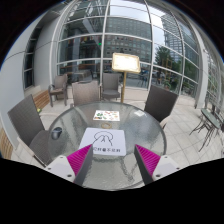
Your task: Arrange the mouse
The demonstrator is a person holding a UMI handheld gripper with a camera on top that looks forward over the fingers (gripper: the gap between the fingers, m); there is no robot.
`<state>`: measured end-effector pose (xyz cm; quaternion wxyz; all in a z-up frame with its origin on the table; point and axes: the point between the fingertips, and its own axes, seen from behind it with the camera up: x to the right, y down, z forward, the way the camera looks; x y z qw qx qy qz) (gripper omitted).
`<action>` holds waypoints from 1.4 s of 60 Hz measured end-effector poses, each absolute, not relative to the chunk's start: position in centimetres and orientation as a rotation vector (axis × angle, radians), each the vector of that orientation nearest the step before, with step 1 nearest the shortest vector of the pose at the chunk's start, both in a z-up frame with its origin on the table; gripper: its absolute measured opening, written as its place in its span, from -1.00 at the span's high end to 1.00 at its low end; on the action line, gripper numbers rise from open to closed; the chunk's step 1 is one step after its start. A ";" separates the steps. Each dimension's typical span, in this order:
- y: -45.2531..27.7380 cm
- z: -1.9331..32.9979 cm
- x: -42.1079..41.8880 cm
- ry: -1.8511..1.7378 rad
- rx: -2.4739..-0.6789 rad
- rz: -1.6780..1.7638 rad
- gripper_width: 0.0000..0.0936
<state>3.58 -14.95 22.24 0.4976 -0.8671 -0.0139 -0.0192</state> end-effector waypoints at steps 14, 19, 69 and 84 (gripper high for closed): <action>-16.5 16.0 0.9 -0.048 -2.210 -0.029 -0.79; -17.0 12.4 -1.6 -0.068 -2.263 -0.024 -0.79; 9.2 -0.8 -35.1 -0.148 -2.358 0.142 -0.71; 10.9 -1.8 -34.1 -0.090 -2.393 0.103 0.10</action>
